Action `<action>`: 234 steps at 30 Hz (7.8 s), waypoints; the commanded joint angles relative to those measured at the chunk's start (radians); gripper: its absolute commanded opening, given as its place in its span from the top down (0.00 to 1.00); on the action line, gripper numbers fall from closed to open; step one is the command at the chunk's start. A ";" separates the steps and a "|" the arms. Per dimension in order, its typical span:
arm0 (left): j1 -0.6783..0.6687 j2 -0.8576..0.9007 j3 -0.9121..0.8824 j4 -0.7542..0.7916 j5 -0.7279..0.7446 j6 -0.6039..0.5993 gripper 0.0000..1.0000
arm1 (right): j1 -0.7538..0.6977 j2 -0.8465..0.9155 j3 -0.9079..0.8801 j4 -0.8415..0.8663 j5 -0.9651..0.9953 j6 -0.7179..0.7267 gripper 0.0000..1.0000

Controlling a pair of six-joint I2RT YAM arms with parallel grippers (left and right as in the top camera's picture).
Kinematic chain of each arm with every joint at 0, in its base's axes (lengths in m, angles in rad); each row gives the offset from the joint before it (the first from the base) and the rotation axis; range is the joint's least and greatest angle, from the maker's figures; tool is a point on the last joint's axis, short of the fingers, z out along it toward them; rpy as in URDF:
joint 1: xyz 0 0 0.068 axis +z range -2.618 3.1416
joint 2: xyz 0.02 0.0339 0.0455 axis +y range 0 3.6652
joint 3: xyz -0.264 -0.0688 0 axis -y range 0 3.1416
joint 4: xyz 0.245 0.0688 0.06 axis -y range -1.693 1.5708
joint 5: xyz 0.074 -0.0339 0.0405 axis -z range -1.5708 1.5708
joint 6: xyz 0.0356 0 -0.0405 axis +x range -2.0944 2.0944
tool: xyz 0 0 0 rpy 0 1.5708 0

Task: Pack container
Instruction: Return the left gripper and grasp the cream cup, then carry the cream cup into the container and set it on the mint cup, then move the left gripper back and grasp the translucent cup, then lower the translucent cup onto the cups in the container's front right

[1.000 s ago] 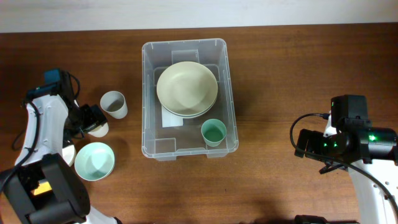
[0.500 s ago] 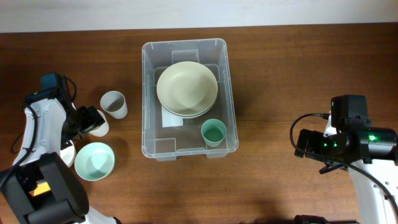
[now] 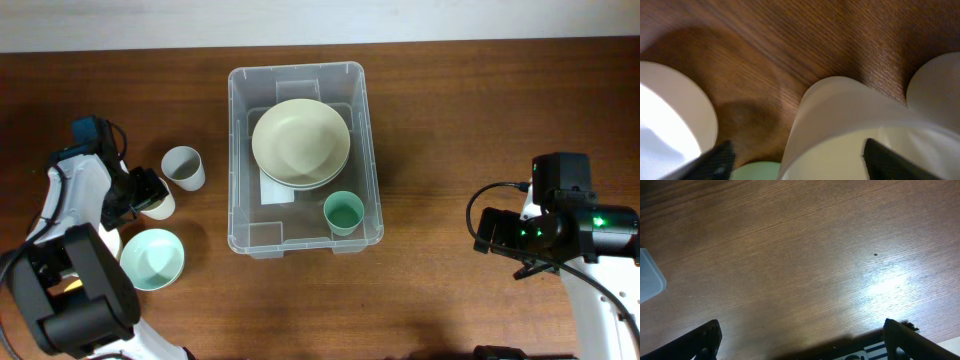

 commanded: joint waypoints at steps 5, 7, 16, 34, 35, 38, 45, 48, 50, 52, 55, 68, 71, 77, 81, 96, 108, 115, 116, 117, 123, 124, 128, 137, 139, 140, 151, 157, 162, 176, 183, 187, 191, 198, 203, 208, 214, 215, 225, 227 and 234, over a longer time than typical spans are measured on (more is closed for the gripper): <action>0.004 0.014 -0.007 0.016 0.015 0.029 0.63 | 0.005 -0.001 -0.002 0.003 0.010 0.007 0.01; 0.004 0.013 -0.007 0.016 0.015 0.029 0.69 | 0.005 -0.001 -0.002 0.003 0.010 0.007 0.01; 0.004 0.010 -0.006 0.015 0.015 0.029 0.95 | 0.005 -0.001 -0.002 0.003 0.010 0.007 0.01; -0.028 -0.315 0.151 -0.225 0.016 0.027 0.99 | 0.005 -0.001 -0.002 0.003 0.010 0.007 0.01; -0.043 -0.344 0.168 -0.246 0.016 0.017 0.99 | 0.005 -0.001 -0.002 0.003 0.010 0.007 0.01; -0.118 -0.422 0.209 -0.279 0.068 0.003 0.99 | 0.005 -0.001 -0.002 0.003 0.009 0.007 0.01; -0.434 -0.452 0.225 -0.256 0.113 -0.100 0.99 | 0.005 -0.001 -0.002 0.003 0.009 0.007 0.01; -0.597 -0.438 0.228 -0.200 0.112 -0.128 0.99 | 0.005 -0.001 -0.002 0.002 0.009 0.007 0.01; -0.696 -0.422 0.239 -0.156 0.111 -0.149 0.99 | 0.005 -0.001 -0.002 0.002 0.009 0.007 0.01; -0.766 -0.398 0.256 -0.128 0.108 -0.172 0.99 | 0.005 -0.001 -0.002 0.002 0.008 0.007 0.01; -0.848 -0.344 0.285 -0.119 0.109 -0.209 0.99 | 0.005 -0.001 -0.002 -0.002 0.009 0.007 0.01; -0.941 -0.098 0.290 -0.177 0.138 -0.220 0.99 | 0.005 -0.001 -0.002 -0.005 0.009 0.007 0.01; -0.941 -0.076 0.289 -0.199 0.137 -0.216 0.99 | 0.005 -0.001 -0.002 -0.005 0.009 0.007 0.01; -0.942 -0.062 0.289 -0.217 0.138 -0.212 0.99 | 0.005 -0.001 -0.002 -0.005 0.009 0.007 0.01; -0.944 -0.062 0.289 -0.224 0.138 -0.212 0.80 | 0.005 -0.001 -0.002 -0.005 0.009 0.007 0.01; -0.844 -0.122 0.350 -0.270 0.014 -0.212 0.16 | 0.005 -0.001 -0.002 -0.005 0.009 0.007 0.01; -0.343 -0.184 0.380 -0.302 -0.047 -0.108 0.08 | 0.005 -0.001 -0.002 -0.004 0.009 0.007 0.01; -0.209 -0.099 0.372 -0.314 0.022 -0.021 0.08 | 0.005 -0.001 -0.002 0.003 0.009 0.007 0.01; -0.201 -0.079 0.366 -0.315 0.022 -0.021 0.08 | 0.005 -0.001 -0.002 0.003 0.009 0.007 0.01; -0.194 -0.060 0.363 -0.314 0.021 -0.020 0.08 | 0.005 -0.001 -0.002 0.003 0.009 0.007 0.01; -0.143 0.069 0.362 -0.288 0.022 -0.020 0.08 | 0.005 -0.001 -0.002 0.002 0.009 0.007 0.01; -0.134 0.085 0.362 -0.284 0.022 -0.020 0.08 | 0.005 -0.001 -0.002 0.002 0.009 0.007 0.01; -0.111 0.149 0.362 -0.264 0.032 -0.017 0.08 | 0.005 -0.001 -0.002 0.002 0.009 0.007 0.01; -0.112 0.249 0.362 -0.223 0.048 -0.015 0.15 | 0.005 -0.001 -0.002 0.002 0.009 0.007 0.01; -0.113 0.254 0.362 -0.210 0.049 -0.016 0.17 | 0.005 -0.001 -0.002 0.002 0.009 0.007 0.00; -0.114 0.254 0.362 -0.202 0.053 -0.015 0.18 | 0.005 -0.001 -0.002 0.002 0.009 0.007 0.01; -0.118 0.254 0.362 -0.185 0.094 -0.009 0.96 | 0.005 -0.001 -0.002 -0.001 0.009 0.007 0.01; -0.119 0.234 0.426 -0.268 0.093 -0.009 1.00 | 0.005 -0.001 -0.002 -0.001 0.009 0.007 0.01; -0.142 0.150 0.518 -0.348 0.093 0.014 0.99 | 0.005 -0.001 -0.002 0.000 0.009 0.007 0.01; -0.541 -0.207 0.558 -0.460 0.131 0.013 0.99 | 0.005 -0.001 -0.002 0.003 0.009 0.007 0.01; -0.856 -0.183 0.557 -0.407 0.131 -0.027 1.00 | 0.005 -0.001 -0.002 0.002 0.009 0.007 0.01; -0.962 -0.132 0.557 -0.393 0.130 -0.033 1.00 | 0.005 -0.001 -0.002 0.002 0.009 0.007 0.01; -1.007 -0.066 0.557 -0.418 0.130 -0.033 0.99 | 0.005 -0.001 -0.002 0.002 0.009 0.007 0.01; -1.006 0.023 0.556 -0.446 0.129 -0.036 0.99 | 0.005 -0.001 -0.002 0.001 0.008 0.007 0.01; -1.006 0.029 0.556 -0.451 0.114 -0.036 0.99 | 0.005 -0.001 -0.002 0.001 0.008 0.007 0.01; -1.006 0.029 0.556 -0.468 0.089 -0.036 0.85 | 0.005 -0.001 -0.002 0.000 0.009 0.007 0.01; -1.006 0.029 0.556 -0.465 0.072 -0.036 0.47 | 0.005 -0.001 -0.002 -0.001 0.009 0.007 0.01; -1.006 0.029 0.556 -0.465 0.072 -0.036 0.47 | 0.005 -0.001 -0.002 -0.001 0.009 0.007 0.01; -0.911 0.008 0.605 -0.558 -0.086 -0.087 0.36 | 0.005 -0.001 -0.002 -0.002 0.009 0.007 0.01; -0.842 -0.029 0.623 -0.583 -0.108 -0.090 0.30 | 0.005 -0.001 -0.002 -0.002 0.009 0.007 0.01; -0.506 -0.235 0.628 -0.638 -0.111 -0.110 0.15 | 0.005 -0.001 -0.002 -0.001 0.009 0.007 0.01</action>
